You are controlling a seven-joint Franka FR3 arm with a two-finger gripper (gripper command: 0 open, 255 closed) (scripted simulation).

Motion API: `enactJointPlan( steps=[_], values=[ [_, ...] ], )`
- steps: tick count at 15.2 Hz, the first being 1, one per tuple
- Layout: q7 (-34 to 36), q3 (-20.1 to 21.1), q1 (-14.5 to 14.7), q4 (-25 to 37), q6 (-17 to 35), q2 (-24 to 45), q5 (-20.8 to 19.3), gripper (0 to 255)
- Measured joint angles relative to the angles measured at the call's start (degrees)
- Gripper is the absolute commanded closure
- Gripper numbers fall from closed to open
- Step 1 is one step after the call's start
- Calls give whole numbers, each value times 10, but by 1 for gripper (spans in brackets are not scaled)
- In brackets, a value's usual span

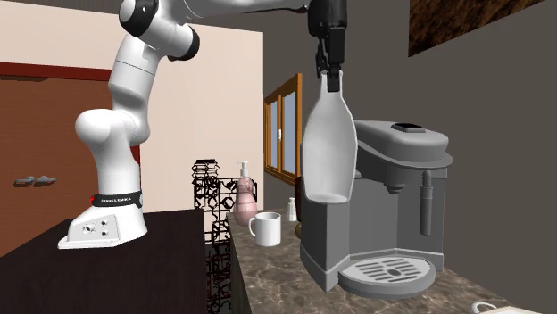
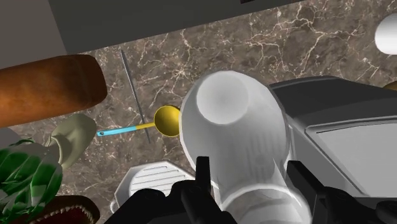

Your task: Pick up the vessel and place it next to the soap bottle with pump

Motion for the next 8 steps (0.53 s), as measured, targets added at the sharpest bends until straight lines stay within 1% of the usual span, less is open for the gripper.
enactJointPlan(
  steps=[8],
  values=[
    [1,-1,-16,90,-72,20,10,255]
  ],
)
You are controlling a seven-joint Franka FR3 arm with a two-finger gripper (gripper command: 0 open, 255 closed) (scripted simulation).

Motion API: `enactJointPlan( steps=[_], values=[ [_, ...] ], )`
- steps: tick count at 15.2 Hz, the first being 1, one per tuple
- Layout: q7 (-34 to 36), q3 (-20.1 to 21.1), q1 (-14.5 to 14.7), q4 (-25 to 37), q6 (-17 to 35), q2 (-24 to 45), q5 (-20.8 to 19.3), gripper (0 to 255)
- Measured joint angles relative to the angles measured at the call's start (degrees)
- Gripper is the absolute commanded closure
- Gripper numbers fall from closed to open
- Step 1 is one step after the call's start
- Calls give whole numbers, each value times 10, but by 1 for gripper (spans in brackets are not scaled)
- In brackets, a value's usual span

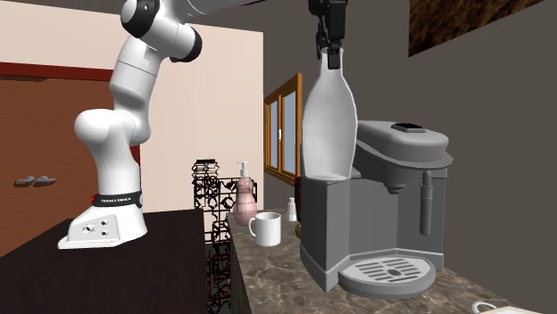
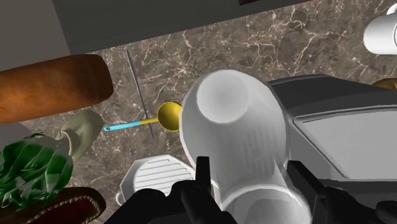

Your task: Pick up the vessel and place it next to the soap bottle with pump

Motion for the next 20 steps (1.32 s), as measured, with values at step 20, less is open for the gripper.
enactJointPlan(
  steps=[20],
  values=[
    [141,33,127,-116,-22,-163,-93,255]
  ],
)
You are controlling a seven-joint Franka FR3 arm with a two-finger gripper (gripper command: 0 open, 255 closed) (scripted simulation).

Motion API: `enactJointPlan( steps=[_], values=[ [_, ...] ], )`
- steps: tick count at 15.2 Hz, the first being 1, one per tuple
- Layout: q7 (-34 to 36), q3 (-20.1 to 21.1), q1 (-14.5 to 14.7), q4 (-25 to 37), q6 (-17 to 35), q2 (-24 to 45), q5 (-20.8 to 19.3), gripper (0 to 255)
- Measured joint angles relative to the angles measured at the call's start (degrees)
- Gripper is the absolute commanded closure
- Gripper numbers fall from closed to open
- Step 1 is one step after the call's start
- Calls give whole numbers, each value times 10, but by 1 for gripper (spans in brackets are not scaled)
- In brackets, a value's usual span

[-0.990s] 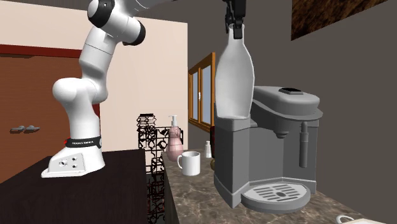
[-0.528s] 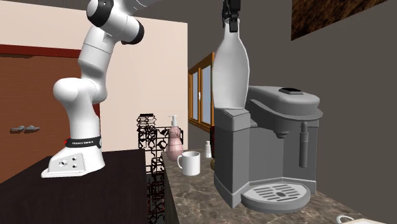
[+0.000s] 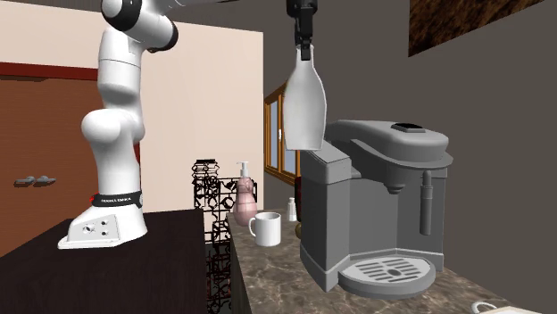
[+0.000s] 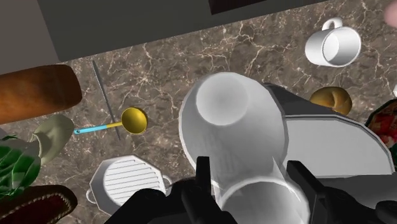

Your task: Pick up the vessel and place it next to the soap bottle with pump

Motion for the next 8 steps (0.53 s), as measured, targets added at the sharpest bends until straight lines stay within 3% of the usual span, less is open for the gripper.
enactJointPlan(
  steps=[8],
  values=[
    [134,68,67,-105,17,-99,-49,255]
  ],
)
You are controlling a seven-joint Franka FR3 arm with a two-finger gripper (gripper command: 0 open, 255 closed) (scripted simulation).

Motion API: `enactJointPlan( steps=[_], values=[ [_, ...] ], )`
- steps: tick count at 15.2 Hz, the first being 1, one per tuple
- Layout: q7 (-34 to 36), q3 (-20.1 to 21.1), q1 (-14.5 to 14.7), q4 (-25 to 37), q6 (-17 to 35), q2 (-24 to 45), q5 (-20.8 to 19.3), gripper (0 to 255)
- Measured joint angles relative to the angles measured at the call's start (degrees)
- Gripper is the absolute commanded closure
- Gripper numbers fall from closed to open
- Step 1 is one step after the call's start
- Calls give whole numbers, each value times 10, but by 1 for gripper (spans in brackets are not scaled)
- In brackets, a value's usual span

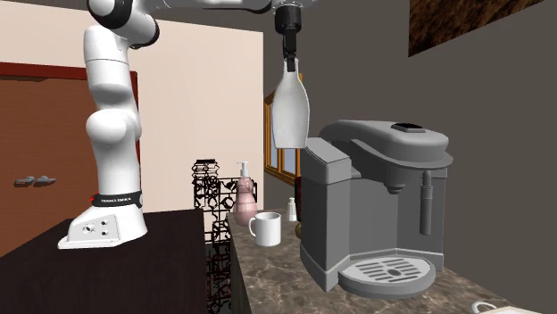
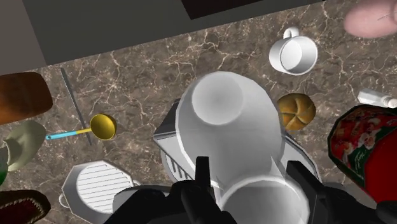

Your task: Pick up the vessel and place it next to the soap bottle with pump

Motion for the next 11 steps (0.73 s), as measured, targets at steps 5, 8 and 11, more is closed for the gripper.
enactJointPlan(
  steps=[5,8,11],
  values=[
    [79,48,31,-55,10,-45,-12,255],
    [122,75,47,-67,6,-59,-13,255],
    [167,103,64,-79,9,-67,-11,255]
  ],
)
